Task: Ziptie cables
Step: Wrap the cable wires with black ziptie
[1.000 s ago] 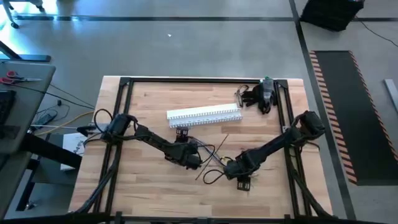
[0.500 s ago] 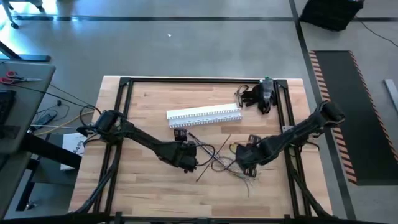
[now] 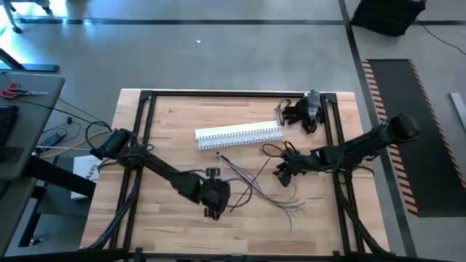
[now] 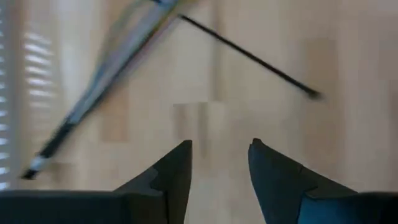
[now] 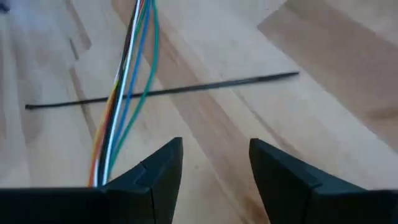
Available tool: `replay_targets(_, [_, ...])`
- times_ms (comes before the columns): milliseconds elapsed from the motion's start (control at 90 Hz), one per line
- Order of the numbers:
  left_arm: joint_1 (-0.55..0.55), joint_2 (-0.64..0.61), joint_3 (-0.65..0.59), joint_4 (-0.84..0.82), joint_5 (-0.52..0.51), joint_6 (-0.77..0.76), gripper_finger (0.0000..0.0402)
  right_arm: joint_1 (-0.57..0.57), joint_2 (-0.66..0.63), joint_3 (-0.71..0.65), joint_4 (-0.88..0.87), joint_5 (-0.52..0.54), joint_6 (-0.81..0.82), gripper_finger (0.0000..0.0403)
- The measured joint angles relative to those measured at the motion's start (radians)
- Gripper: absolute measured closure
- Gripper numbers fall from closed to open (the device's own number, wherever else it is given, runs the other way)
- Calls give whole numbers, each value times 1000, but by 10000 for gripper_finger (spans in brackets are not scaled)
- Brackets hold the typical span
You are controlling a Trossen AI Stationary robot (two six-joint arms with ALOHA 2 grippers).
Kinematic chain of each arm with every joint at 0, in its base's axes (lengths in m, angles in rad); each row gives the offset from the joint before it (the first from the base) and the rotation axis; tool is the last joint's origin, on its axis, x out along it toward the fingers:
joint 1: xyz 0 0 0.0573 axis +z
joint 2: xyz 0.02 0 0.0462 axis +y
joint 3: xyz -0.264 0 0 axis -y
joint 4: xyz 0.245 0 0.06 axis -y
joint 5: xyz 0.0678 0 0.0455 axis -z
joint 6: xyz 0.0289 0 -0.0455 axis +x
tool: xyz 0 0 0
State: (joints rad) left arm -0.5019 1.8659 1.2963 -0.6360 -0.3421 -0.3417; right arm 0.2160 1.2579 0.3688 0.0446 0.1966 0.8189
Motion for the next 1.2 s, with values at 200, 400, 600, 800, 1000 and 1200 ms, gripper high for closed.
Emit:
replay_targets(200, [-53,1,-92,194,47,-167,279,54,20,18,158,-38,-260,229])
replay_targets(400, [-106,1,-170,399,16,-370,280,153,174,209,149,-51,-561,229])
replay_targets(600, [-166,1,-180,374,-103,-582,280,196,443,467,118,-79,-820,228])
replay_targets(800, [-221,1,-188,341,-181,-695,280,196,681,725,-12,-192,-1009,224])
replay_targets(1000, [-255,1,-188,342,-243,-713,280,170,819,909,-148,-199,-1117,237])
replay_targets(1200, [-259,1,-188,340,-274,-705,280,123,867,991,-225,-330,-1170,262])
